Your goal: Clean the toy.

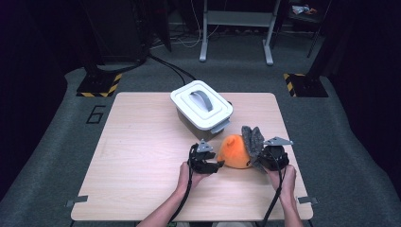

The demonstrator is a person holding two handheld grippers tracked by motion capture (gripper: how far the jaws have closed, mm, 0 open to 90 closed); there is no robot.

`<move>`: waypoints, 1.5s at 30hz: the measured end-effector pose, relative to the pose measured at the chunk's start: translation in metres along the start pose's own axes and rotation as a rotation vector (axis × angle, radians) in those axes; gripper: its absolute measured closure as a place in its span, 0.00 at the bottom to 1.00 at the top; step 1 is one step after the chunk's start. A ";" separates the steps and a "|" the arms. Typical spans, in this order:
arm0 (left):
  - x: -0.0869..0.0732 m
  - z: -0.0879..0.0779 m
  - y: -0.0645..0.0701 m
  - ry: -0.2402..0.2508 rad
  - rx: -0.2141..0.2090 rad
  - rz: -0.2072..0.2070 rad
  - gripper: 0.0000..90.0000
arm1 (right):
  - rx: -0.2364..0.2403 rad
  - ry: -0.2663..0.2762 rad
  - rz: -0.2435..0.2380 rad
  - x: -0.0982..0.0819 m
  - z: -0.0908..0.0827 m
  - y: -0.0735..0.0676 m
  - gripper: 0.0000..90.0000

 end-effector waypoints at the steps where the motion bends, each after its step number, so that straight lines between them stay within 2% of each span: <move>1: -0.002 0.002 -0.001 -0.015 -0.007 -0.002 0.49 | -0.004 -0.001 -0.001 0.000 0.000 0.000 0.80; 2: -0.004 0.003 -0.003 -0.022 0.006 -0.002 0.49 | -0.003 -0.001 0.003 0.000 0.000 0.000 0.80; 3: -0.004 0.005 -0.003 -0.025 -0.001 -0.007 0.51 | -0.003 -0.002 -0.006 -0.001 0.000 0.001 0.80; 5: -0.003 0.006 -0.003 -0.011 -0.017 -0.008 0.57 | -0.003 -0.001 0.004 -0.001 0.000 0.000 0.80; 6: -0.003 0.007 -0.001 -0.009 -0.031 -0.004 0.62 | -0.002 -0.002 0.003 -0.001 0.000 0.001 0.80; 9: 0.000 0.009 0.003 0.001 -0.027 0.020 0.78 | -0.004 -0.001 0.005 -0.001 0.000 0.002 0.80; 13: 0.006 0.008 0.003 0.026 -0.017 0.030 0.91 | -0.014 0.009 0.017 0.000 -0.004 0.006 0.80; 14: 0.007 0.008 0.003 0.025 -0.003 0.037 0.91 | -0.014 0.009 0.017 0.000 -0.004 0.006 0.80; 16: 0.010 0.006 0.004 0.024 -0.004 0.046 0.92 | -0.011 0.016 0.023 0.001 -0.006 0.007 0.80; 17: 0.013 0.004 0.004 0.026 0.021 0.063 0.92 | -0.015 0.020 0.021 0.002 -0.007 0.008 0.80; 22: 0.030 -0.006 0.009 0.041 0.035 0.128 0.93 | -0.023 0.049 0.013 0.008 -0.015 0.011 0.80; 23: 0.033 -0.008 0.010 0.034 0.053 0.152 0.93 | -0.025 0.054 0.013 0.010 -0.017 0.010 0.80; 27: 0.042 -0.009 0.016 0.026 0.058 0.205 0.93 | -0.021 0.075 0.004 0.017 -0.026 0.007 0.80; 31: 0.048 -0.007 0.021 0.022 0.065 0.227 0.93 | -0.029 0.123 -0.032 0.033 -0.042 -0.003 0.80; 33: 0.050 -0.005 0.023 0.018 0.063 0.239 0.93 | -0.028 0.127 -0.042 0.035 -0.044 -0.005 0.80; 39: 0.054 -0.002 0.028 0.006 0.068 0.278 0.93 | -0.031 0.156 -0.126 0.047 -0.051 -0.026 0.80; 40: 0.055 -0.002 0.029 0.008 0.071 0.280 0.93 | -0.029 0.140 -0.142 0.047 -0.049 -0.030 0.80; 41: 0.055 -0.001 0.029 0.007 0.069 0.282 0.93 | -0.054 0.127 -0.158 0.046 -0.044 -0.032 0.80; 43: 0.055 -0.001 0.030 0.005 0.074 0.291 0.93 | -0.057 0.113 -0.171 0.045 -0.041 -0.032 0.80; 45: 0.055 0.000 0.030 0.004 0.068 0.288 0.93 | -0.072 0.094 -0.158 0.041 -0.034 -0.031 0.81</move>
Point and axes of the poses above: each handheld gripper's, and its own axes: z roughly forward along the jaws, x roughly out of its top, y roughly to its right, the point moved 8 cm from there along z, roughly forward along the jaws, and after that the axes turned 12 degrees about -x, right-handed, at the moved point
